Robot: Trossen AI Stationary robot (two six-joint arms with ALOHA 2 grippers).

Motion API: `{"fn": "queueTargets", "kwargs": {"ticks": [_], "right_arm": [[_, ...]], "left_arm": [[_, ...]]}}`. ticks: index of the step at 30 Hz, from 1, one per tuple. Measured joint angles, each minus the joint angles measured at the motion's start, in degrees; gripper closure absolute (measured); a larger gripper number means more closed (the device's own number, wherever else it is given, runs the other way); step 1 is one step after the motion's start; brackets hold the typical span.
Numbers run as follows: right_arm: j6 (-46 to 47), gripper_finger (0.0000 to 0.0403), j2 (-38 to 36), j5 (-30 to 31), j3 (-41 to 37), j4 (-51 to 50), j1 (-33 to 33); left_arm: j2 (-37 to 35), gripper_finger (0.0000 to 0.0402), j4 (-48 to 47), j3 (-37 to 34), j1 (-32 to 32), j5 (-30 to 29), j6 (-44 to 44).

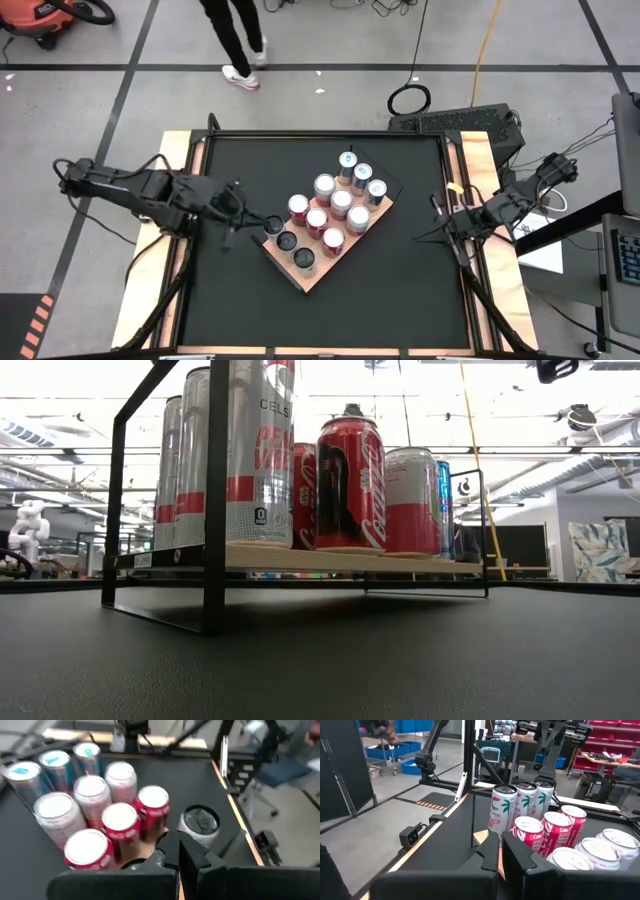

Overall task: Place canned beverage on shelf
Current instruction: Return to Home Position

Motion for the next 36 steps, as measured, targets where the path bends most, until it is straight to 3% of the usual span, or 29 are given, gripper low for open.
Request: {"fn": "queueTargets", "kwargs": {"ticks": [12, 23, 36], "right_arm": [[-0.19, 0.0403, -5.67, -0.02, -11.8, 10.51, 0.0], [2.4, 0.0403, -10.45, 0.0, -21.75, 19.99, 0.0], [2.91, 0.0403, -10.83, -0.07, -26.61, 27.95, 0.0]], "left_arm": [[-17.52, 0.0402, 12.02, -17.61, -0.55, -5.63, 0.01], [-25.41, 0.0402, 14.97, -23.84, -0.55, -6.2, 0.01], [-32.1, 0.0402, 19.56, -31.41, -0.56, -6.38, -2.58]]}}
